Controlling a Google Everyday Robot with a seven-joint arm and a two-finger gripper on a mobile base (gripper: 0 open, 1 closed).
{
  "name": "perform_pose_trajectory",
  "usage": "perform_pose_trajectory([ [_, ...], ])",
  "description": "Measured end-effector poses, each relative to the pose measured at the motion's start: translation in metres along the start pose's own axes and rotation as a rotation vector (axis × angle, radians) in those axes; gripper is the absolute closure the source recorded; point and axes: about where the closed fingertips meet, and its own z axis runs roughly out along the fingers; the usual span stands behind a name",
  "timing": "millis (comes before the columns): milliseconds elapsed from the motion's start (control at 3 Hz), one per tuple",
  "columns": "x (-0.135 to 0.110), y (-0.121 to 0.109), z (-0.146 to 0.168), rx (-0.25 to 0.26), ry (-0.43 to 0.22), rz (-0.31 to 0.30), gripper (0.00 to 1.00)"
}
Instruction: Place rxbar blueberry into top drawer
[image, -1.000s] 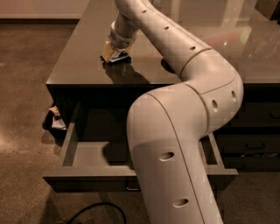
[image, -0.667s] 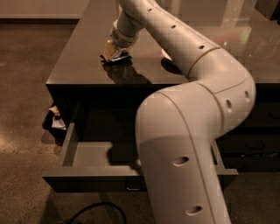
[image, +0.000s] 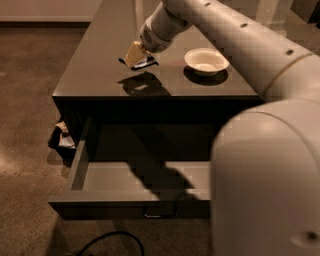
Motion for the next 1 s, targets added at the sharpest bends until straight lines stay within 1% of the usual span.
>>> perform_pose_trajectory([
  [333, 0.028, 0.016, -0.042, -0.012, -0.032, -0.012, 1.0],
  [667, 0.066, 0.034, -0.08, -0.022, -0.035, -0.001, 1.0],
  [1000, 0.106, 0.052, -0.108, -0.031, -0.014, 0.019, 1.0],
])
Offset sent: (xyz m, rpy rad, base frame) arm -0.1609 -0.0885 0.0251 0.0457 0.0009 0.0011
